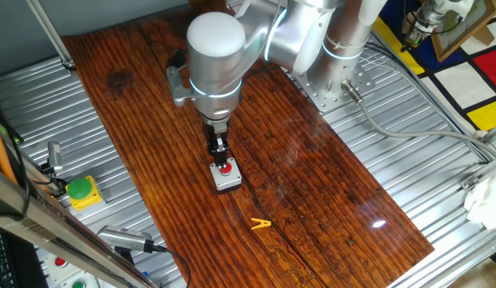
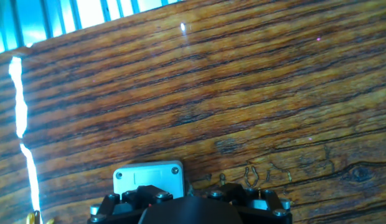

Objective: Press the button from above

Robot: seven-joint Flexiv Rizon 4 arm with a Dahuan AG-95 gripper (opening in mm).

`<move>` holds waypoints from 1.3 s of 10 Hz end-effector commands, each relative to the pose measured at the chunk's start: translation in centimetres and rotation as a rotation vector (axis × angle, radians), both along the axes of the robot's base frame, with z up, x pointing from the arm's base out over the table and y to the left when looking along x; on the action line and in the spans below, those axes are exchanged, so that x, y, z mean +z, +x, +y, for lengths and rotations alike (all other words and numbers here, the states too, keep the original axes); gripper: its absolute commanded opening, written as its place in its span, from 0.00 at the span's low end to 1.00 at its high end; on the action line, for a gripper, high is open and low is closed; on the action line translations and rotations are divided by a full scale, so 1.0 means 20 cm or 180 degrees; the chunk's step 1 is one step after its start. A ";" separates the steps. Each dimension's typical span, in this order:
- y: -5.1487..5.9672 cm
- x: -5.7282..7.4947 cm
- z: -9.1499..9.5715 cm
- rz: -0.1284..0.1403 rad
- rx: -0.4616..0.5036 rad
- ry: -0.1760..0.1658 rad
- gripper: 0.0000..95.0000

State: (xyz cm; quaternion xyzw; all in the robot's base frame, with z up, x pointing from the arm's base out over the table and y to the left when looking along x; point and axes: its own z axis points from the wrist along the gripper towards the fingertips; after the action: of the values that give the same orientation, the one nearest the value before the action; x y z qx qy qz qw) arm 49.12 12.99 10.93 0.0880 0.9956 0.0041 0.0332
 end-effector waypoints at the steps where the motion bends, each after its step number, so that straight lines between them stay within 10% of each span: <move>1: 0.00 0.01 0.00 0.0026 0.0157 -0.0017 0.80; 13: 0.00 0.01 0.00 0.0202 0.0250 -0.0004 0.80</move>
State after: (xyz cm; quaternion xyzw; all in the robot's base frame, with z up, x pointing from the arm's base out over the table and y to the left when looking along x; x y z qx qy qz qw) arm 49.20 13.06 11.01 0.0477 0.9989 0.0033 0.0006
